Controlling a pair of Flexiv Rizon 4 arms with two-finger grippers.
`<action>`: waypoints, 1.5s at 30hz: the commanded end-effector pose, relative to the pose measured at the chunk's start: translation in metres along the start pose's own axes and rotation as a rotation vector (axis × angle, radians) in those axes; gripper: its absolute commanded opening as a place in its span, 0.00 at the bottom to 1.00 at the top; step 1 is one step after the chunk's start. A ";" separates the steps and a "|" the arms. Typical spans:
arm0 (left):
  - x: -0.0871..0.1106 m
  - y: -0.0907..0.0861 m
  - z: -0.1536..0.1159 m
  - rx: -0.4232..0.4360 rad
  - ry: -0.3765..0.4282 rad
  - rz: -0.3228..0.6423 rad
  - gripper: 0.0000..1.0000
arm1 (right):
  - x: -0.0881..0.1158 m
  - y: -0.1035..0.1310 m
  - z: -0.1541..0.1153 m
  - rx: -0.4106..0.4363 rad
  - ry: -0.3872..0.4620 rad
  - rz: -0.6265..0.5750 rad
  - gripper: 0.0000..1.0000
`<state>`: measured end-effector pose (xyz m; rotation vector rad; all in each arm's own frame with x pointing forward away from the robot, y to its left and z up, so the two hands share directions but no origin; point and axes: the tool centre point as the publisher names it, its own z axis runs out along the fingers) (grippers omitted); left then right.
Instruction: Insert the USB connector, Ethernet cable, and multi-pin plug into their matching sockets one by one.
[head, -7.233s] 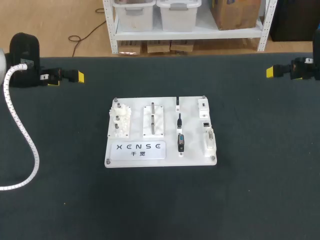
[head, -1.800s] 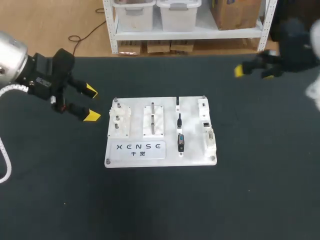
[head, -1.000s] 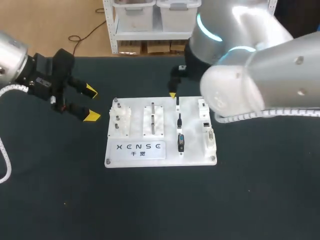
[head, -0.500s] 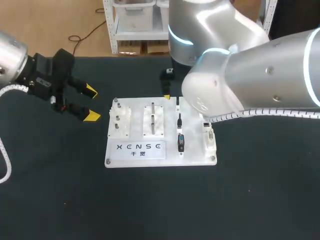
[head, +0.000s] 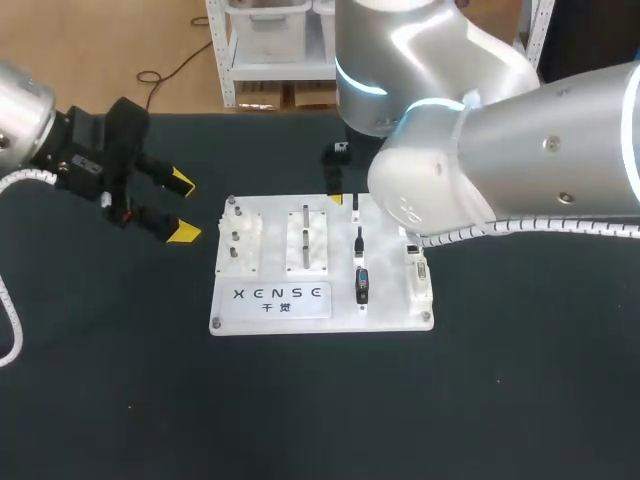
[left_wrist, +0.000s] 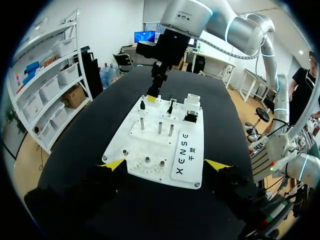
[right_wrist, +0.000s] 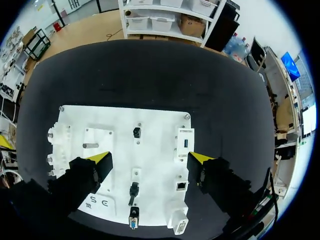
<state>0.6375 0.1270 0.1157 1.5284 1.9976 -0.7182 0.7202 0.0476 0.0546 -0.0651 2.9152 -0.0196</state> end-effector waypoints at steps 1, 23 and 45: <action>0.001 0.000 0.000 0.000 -0.002 0.002 1.00 | -0.013 0.007 0.010 0.024 0.033 0.026 1.00; 0.001 0.000 0.000 0.000 -0.002 0.002 1.00 | -0.021 0.013 0.032 0.014 0.115 0.114 0.43; 0.001 0.000 0.000 0.000 -0.002 0.002 1.00 | -0.020 0.012 0.034 0.021 0.113 0.100 0.00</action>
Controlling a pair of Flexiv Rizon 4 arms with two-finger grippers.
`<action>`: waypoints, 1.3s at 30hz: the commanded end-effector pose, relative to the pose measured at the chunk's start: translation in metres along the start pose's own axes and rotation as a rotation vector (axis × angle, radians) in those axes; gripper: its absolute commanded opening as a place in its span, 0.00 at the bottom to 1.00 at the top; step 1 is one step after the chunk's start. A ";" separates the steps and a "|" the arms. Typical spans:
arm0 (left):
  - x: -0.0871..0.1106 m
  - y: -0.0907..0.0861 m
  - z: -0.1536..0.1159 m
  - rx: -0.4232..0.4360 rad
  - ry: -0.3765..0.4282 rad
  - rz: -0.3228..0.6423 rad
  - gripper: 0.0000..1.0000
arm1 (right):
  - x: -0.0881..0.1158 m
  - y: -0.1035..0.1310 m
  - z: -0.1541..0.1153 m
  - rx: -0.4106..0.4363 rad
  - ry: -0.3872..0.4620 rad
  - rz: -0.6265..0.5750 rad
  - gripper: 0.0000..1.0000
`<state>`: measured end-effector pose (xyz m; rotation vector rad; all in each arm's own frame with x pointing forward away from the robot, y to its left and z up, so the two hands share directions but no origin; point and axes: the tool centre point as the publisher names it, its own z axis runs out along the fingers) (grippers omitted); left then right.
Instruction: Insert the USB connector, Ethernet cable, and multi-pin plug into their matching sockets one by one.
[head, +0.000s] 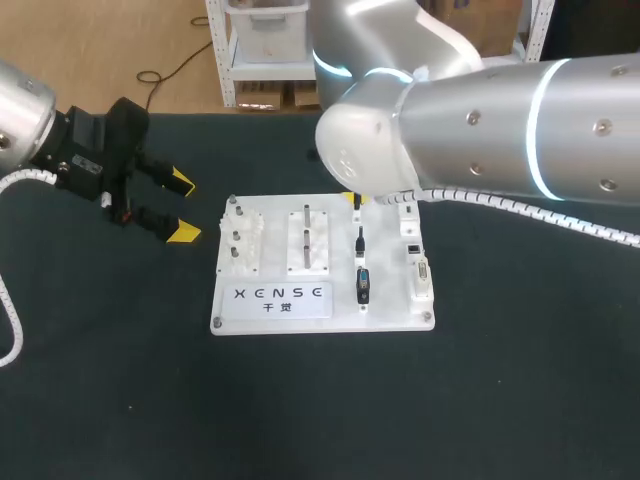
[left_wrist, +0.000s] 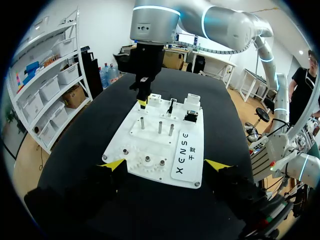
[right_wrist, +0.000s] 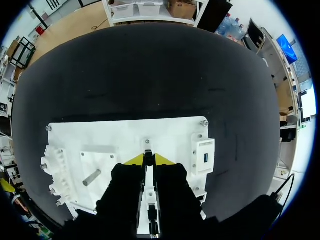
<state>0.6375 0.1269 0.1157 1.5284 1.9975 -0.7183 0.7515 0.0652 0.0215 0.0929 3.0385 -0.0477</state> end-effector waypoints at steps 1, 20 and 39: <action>0.001 0.000 0.000 0.000 -0.002 0.002 1.00 | 0.004 -0.006 -0.006 -0.010 -0.017 -0.007 0.00; 0.001 0.000 0.000 0.000 -0.002 0.002 1.00 | 0.008 -0.057 -0.044 -0.085 -0.127 -0.019 0.00; 0.001 0.000 0.000 0.000 -0.002 0.002 1.00 | 0.019 -0.085 -0.010 -0.030 -0.104 -0.008 0.00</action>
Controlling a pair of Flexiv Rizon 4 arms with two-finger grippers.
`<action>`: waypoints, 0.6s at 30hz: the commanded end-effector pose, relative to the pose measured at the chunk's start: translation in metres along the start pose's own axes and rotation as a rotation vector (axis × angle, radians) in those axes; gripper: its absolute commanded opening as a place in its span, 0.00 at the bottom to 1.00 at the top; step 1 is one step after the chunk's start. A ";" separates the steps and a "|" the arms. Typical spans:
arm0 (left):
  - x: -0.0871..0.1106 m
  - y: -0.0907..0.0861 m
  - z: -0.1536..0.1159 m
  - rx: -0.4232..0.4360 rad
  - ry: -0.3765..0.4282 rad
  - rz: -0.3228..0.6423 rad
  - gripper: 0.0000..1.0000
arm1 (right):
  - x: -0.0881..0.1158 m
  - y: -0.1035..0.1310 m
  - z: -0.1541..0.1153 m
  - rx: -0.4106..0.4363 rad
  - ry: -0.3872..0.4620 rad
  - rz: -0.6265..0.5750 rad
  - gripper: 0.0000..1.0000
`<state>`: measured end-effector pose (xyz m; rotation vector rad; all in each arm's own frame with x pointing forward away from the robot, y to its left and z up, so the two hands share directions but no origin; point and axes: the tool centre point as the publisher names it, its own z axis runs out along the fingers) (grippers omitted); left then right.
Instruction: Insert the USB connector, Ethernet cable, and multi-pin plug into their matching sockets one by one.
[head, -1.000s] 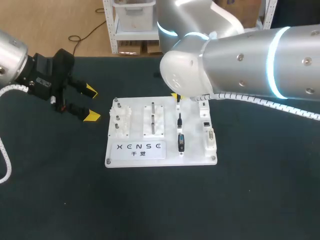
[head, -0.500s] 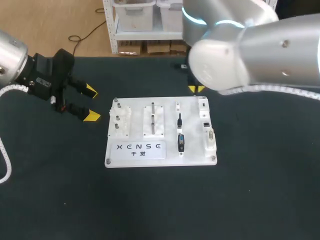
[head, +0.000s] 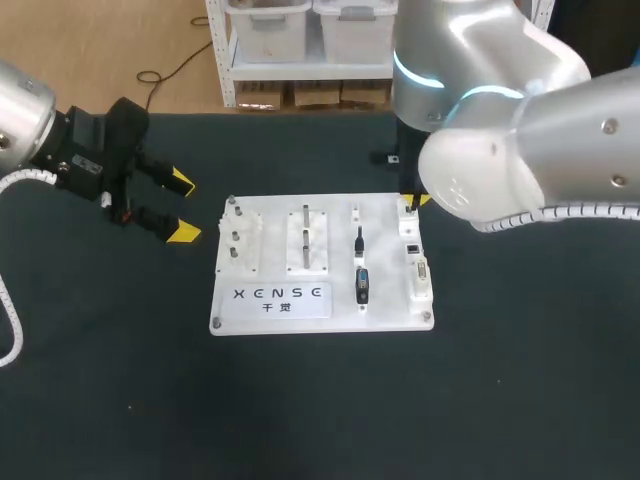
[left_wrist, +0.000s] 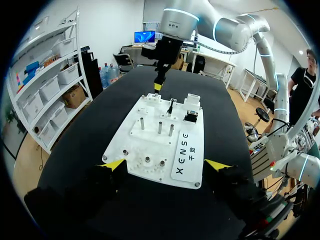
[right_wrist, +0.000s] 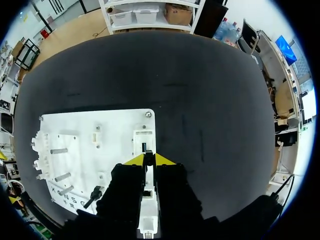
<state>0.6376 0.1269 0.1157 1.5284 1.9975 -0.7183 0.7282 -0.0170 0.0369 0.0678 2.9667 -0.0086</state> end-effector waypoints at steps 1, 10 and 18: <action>0.001 0.000 0.000 0.000 -0.002 0.002 1.00 | 0.002 -0.001 0.005 -0.002 -0.032 0.007 0.00; 0.001 0.000 0.000 0.000 -0.002 0.002 1.00 | -0.005 0.003 0.006 -0.006 -0.038 0.005 0.00; 0.001 0.000 0.000 0.000 -0.002 0.002 1.00 | -0.008 0.008 0.006 -0.007 -0.036 0.001 0.00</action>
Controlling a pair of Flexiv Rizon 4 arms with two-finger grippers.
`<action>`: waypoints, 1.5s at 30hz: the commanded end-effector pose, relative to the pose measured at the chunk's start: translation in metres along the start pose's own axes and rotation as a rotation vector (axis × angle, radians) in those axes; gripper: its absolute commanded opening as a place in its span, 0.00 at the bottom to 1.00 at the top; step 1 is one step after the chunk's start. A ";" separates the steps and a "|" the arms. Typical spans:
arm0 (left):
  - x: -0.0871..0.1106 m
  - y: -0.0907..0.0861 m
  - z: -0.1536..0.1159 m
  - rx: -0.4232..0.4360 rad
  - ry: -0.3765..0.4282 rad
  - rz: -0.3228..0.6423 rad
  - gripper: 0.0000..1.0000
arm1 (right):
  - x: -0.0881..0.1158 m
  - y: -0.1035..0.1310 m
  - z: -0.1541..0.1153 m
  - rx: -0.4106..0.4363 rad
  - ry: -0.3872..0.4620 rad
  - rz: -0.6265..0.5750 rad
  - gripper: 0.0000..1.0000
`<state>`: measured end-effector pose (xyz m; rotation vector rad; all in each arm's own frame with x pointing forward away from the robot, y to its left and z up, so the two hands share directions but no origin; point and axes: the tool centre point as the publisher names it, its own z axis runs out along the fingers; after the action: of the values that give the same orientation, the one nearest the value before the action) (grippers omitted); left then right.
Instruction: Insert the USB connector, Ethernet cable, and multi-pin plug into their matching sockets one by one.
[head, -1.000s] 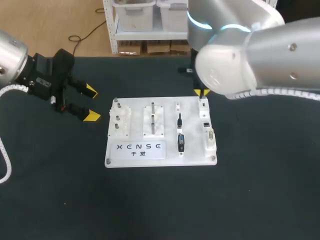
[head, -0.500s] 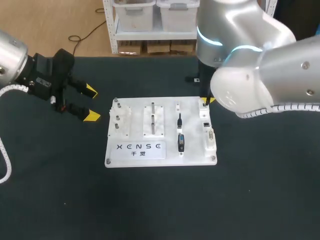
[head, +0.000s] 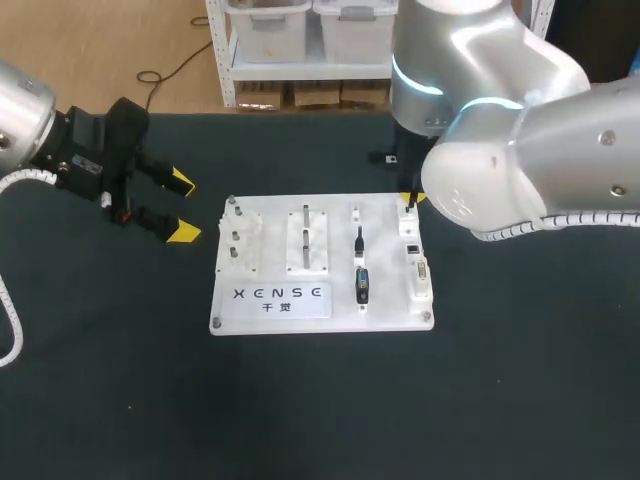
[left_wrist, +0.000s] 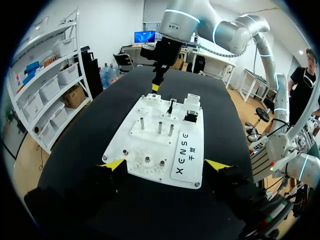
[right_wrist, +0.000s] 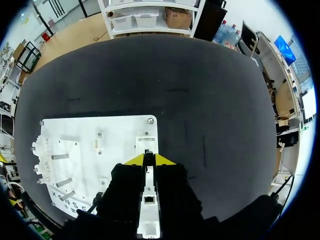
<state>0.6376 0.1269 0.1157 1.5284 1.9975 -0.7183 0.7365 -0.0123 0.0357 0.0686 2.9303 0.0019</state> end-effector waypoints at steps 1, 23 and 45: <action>0.001 0.000 0.000 0.000 -0.002 0.002 1.00 | 0.000 0.004 0.004 0.000 0.001 -0.002 0.00; 0.001 0.000 0.000 0.000 -0.002 0.002 1.00 | 0.002 -0.001 0.007 0.017 0.005 0.003 0.00; 0.001 0.000 0.000 0.000 -0.002 0.002 1.00 | 0.001 -0.004 0.004 0.018 -0.012 0.000 0.00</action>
<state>0.6376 0.1269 0.1157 1.5284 1.9975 -0.7183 0.7399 -0.0135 0.0327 0.0704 2.9261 -0.0262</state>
